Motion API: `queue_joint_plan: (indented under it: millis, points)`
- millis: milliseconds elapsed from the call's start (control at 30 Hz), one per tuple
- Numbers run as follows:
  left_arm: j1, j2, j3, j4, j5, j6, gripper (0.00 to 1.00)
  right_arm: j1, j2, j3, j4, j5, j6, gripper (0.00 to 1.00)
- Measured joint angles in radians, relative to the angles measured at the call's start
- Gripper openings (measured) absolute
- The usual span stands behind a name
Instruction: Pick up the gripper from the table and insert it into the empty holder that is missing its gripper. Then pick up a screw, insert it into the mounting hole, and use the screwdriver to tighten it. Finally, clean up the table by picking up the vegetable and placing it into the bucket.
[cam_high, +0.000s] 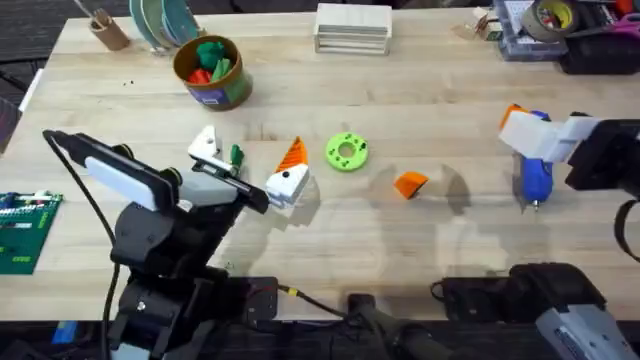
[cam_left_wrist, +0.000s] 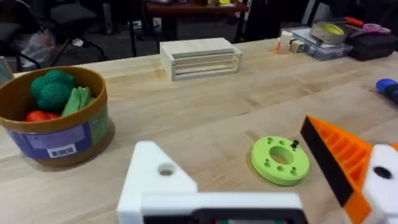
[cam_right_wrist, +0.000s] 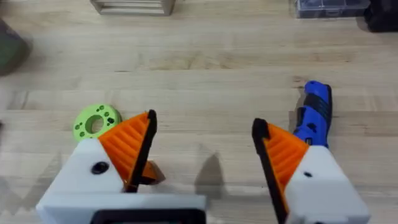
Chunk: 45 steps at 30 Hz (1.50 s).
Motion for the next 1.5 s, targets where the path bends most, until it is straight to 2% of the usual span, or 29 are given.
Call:
queue_joint_plan:
  millis: [1200,1333,1500]
  points:
    - [0.000,0.000,0.000,0.002,0.013,0.000,0.993,0.000,0.000,0.000,0.000,0.000,0.000,0.992]
    - [0.000,0.000,0.000,0.005,0.052,0.000,0.992,0.000,0.000,0.000,0.000,0.000,0.000,0.991]
    - [0.000,0.000,0.000,0.009,0.167,0.000,0.993,0.000,0.000,0.000,0.000,0.000,0.000,0.992]
